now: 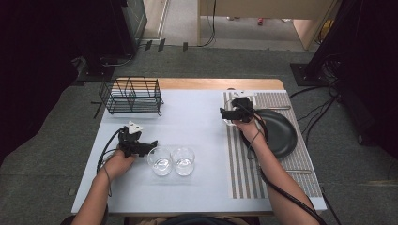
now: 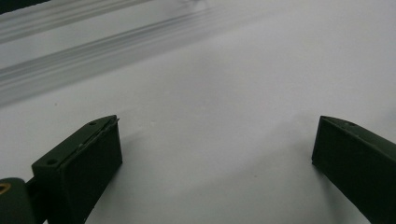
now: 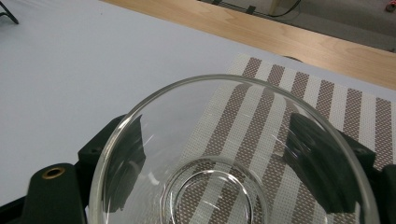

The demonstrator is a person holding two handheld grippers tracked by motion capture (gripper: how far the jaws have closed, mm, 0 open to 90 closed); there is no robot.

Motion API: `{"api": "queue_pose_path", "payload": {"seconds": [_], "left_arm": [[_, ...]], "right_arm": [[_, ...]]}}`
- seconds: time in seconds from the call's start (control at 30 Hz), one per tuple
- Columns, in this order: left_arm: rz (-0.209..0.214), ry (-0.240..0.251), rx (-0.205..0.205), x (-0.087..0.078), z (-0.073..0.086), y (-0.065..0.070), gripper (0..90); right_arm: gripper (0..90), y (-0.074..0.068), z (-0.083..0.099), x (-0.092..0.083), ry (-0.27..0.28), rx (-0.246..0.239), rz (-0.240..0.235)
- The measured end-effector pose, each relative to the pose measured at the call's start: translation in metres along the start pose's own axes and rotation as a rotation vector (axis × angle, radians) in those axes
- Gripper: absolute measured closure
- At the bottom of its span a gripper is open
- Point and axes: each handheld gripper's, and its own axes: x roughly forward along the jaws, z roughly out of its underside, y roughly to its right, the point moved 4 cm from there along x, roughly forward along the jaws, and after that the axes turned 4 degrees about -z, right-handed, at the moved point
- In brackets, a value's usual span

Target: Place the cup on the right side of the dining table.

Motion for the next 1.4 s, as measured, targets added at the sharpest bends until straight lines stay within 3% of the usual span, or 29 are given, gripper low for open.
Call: {"api": "queue_pose_path", "payload": {"seconds": [1.07, 1.3, 1.4], "left_arm": [[0.000, 0.000, 0.000, 0.0000, 0.0000, 0.0000, 1.5], [0.000, 0.000, 0.000, -0.0001, 0.0000, 0.0000, 1.5], [0.000, 0.000, 0.000, 0.0000, 0.0000, 0.0000, 1.5]], "right_arm": [[18.1, 0.0006, -0.0004, 0.0010, 0.002, 0.013, 0.015], [12.7, 0.0002, -0.0019, -0.0009, 0.012, 0.028, -0.005], [3.8, -0.0007, -0.0026, -0.0011, 0.015, 0.020, -0.008]]}}
